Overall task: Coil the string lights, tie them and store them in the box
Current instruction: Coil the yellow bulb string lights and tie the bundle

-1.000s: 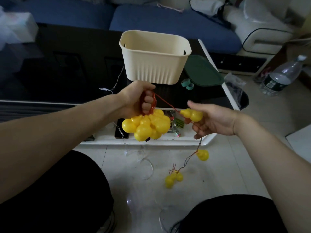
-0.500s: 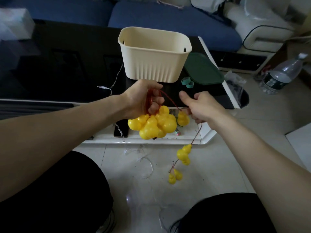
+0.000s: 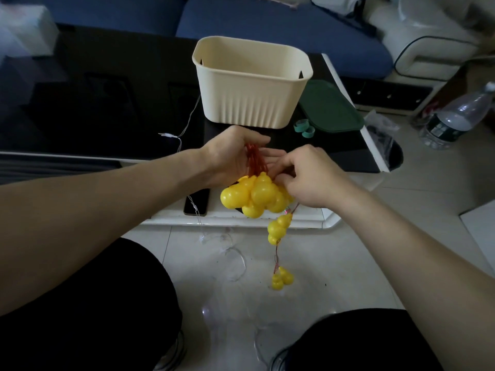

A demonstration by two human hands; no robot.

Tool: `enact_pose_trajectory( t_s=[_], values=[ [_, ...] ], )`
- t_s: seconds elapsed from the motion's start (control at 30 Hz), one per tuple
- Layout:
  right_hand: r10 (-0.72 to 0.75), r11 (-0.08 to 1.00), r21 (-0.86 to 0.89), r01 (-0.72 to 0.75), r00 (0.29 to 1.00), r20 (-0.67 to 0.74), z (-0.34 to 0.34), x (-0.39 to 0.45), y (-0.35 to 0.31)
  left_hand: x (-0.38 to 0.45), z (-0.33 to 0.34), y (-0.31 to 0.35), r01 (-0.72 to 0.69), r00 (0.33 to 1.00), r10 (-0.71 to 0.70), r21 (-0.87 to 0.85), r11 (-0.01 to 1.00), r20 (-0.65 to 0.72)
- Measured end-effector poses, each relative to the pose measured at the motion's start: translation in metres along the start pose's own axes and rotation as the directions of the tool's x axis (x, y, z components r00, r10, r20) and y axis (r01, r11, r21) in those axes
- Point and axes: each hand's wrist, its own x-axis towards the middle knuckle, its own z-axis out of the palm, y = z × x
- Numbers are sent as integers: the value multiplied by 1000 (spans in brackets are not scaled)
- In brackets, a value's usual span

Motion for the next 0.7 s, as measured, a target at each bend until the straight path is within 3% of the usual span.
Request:
enact_pose_trajectory(
  t_s=[0.2,0.37,0.43,0.57,0.7],
  values=[
    [-27,996,81,42,984,-178,6,7,8,3,2,-9,-61,998,66,278,959,-7],
    [-45,994,87,60,985,-164,0,5,2,0,11,-18,-11,999,-9,427,904,44],
    [-32,998,47,37,993,-114,-6,5,3,0,12,-20,-2,998,-27,498,867,52],
    [43,993,102,-59,987,155,-19,5,15,1,6,-22,-34,991,-58,644,764,121],
    [112,989,60,-135,951,290,-16,3,22,-2,4,-21,-40,992,-50,649,760,119]
  ],
)
